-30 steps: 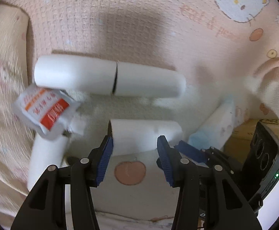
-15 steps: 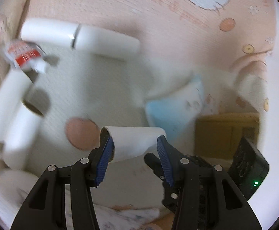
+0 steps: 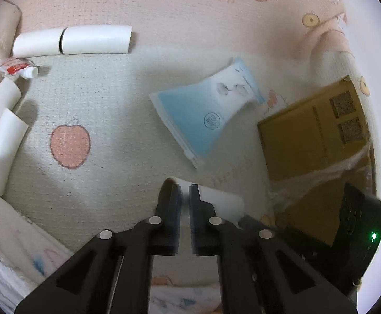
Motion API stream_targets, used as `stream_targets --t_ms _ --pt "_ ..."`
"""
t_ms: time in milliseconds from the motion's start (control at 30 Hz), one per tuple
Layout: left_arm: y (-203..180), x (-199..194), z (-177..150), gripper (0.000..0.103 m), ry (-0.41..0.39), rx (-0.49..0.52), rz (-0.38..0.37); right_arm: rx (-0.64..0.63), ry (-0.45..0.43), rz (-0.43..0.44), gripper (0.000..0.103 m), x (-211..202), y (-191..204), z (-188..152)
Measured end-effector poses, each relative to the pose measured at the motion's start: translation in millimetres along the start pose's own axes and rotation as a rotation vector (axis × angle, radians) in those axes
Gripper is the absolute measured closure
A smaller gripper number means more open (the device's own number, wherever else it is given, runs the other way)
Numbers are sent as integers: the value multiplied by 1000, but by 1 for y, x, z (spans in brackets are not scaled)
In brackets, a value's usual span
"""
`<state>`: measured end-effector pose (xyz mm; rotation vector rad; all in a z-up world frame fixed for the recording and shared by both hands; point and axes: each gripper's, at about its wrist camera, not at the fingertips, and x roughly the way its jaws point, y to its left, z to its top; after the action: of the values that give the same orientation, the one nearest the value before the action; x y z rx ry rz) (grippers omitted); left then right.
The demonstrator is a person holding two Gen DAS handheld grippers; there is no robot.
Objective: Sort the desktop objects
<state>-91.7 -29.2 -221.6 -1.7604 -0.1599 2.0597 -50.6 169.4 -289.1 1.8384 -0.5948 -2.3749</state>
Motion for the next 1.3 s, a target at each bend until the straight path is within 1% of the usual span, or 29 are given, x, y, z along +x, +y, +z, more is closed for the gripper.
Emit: stream_targets --t_ms 67,167,267,400,467,533,567,600,633,700,733,767,867,900,1000,1133,1167,1233,1267,1300 --pt "0 7 -1 97 23 -13 -15 20 -3 12 61 -2 -7 -5" --pt "2 9 -2 97 11 -10 -4 36 -1 15 61 -1 -12 -8" --pt "8 15 0 96 19 -28 13 10 -17 11 61 -2 -6 -8" --pt "22 18 1 96 36 -83 25 -36 -9 20 61 -2 3 -10" --pt "31 8 -1 95 -1 -121 -2 -78 -33 35 61 -8 10 -12" --pt "39 -7 -6 87 -74 -156 -28 -93 -60 64 61 -16 13 -13" --pt "42 -13 -8 79 -99 -170 -40 -89 -76 74 61 -21 13 -13" --pt "45 -18 -11 75 -119 -184 -55 -83 -94 74 61 -26 12 -12" --pt "48 -22 -15 75 -137 -201 -76 -80 -105 70 61 -29 11 -13" --pt "54 -27 -22 75 -147 -226 -119 -80 -118 63 61 -33 9 -12" --pt "56 -26 -27 75 -140 -247 -143 -85 -120 56 61 -35 8 -12" --pt "56 -23 -30 75 -133 -260 -149 -92 -121 50 61 -36 8 -12" --pt "58 -20 -41 75 -98 -272 -155 -154 -115 -7 61 -37 13 -11" --pt "58 -20 -43 75 -84 -266 -150 -184 -111 -39 61 -36 16 -12" --pt "55 -14 -50 75 -35 -242 -91 -310 -104 -142 61 -32 30 -17" --pt "60 -12 -56 75 -24 -273 -136 -436 -98 -196 61 -26 37 -24" --pt "61 -12 -57 76 -29 -281 -139 -451 -101 -200 61 -24 38 -25" --pt "62 -10 -58 84 -44 -300 -139 -463 -102 -199 61 -23 37 -23" --pt "63 -8 -58 93 -44 -308 -133 -469 -114 -201 62 -24 38 -22" --pt "65 -6 -58 93 -38 -316 -129 -482 -126 -199 63 -25 39 -22"
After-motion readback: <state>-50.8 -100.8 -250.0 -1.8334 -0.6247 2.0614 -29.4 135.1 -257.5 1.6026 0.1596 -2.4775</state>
